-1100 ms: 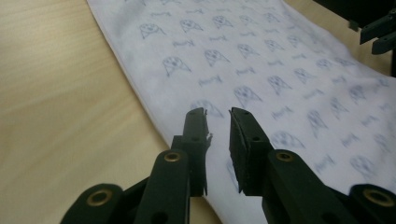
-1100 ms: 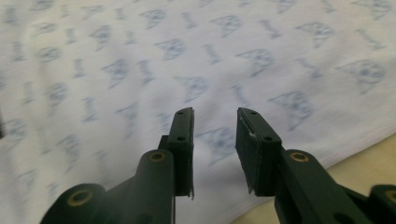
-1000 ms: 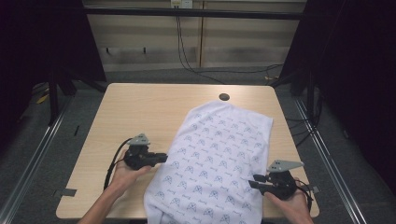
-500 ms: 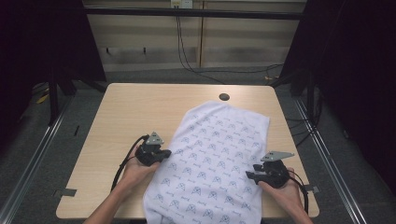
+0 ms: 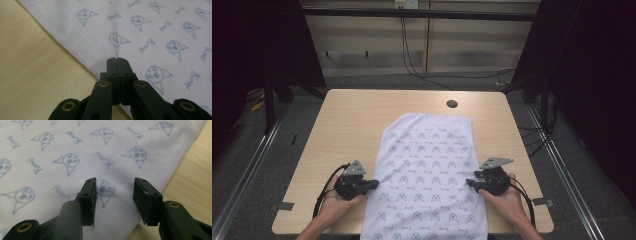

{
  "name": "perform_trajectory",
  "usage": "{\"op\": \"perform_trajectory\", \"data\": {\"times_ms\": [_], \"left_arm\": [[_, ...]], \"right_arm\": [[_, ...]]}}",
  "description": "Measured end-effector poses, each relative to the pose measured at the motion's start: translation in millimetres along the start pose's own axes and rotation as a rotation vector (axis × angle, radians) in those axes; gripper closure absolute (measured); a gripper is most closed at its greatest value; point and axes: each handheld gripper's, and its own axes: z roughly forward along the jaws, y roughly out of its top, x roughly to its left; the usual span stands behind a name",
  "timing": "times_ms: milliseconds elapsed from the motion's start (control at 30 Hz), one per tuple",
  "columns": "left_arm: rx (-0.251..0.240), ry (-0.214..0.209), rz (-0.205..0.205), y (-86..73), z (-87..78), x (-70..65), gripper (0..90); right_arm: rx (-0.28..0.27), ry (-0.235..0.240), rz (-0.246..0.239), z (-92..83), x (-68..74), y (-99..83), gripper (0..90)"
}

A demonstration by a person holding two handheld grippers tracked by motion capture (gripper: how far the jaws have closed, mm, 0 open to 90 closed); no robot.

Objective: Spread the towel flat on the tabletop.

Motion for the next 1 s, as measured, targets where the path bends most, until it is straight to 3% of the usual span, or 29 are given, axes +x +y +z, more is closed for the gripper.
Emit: {"op": "perform_trajectory", "data": {"times_ms": [100,200,267,333,400,467,500,600,700,733,800,833,1000], "left_arm": [[-0.002,-0.012,-0.003,-6.4,-5.5,-1.4,89.5],[0.008,-0.024,-0.001,-10.6,-9.1,-8.1,89.5],[0.024,-0.045,0.018,-12.2,-10.3,-15.5,89.4],[0.031,-0.059,0.037,-13.7,-10.6,-22.7,89.1],[0.039,-0.087,0.069,-15.2,-9.3,-36.0,87.9],[0.047,-0.102,0.078,-15.2,-9.3,-39.3,87.3],[0.050,-0.112,0.084,-15.5,-9.1,-42.5,86.7],[0.037,-0.153,0.062,-14.1,-9.5,-44.1,85.2],[-0.004,-0.134,0.017,-6.5,-9.6,-37.1,77.4],[-0.008,-0.096,0.013,-1.2,-7.9,-32.2,73.8],[-0.034,-0.046,0.007,14.5,-0.3,-18.2,73.0],[-0.034,-0.046,0.007,14.5,-0.3,-18.2,72.9],[-0.072,0.033,-0.042,51.4,27.5,10.4,71.5]], "right_arm": [[-0.002,-0.001,-0.001,3.4,0.5,3.2,53.1],[0.003,0.002,-0.017,4.1,1.6,4.1,60.2],[0.005,0.018,-0.033,0.8,3.3,2.1,77.8],[0.018,0.021,-0.043,-3.2,5.7,-0.5,84.5],[0.036,0.020,-0.051,-12.8,11.0,-8.4,87.0],[0.041,0.032,-0.045,-17.2,12.3,-12.6,87.2],[0.054,0.042,-0.047,-28.2,16.2,-22.8,87.3],[0.069,0.053,-0.044,-39.9,19.8,-33.8,87.3],[0.067,0.081,-0.018,-52.5,19.8,-46.7,78.4],[0.043,0.080,0.000,-56.2,18.2,-48.8,69.3],[0.018,0.089,0.006,-55.7,15.7,-44.9,63.4],[0.003,0.081,0.014,-54.3,13.6,-40.5,61.0],[-0.034,0.069,0.018,-38.4,2.4,-18.0,61.5]]}}
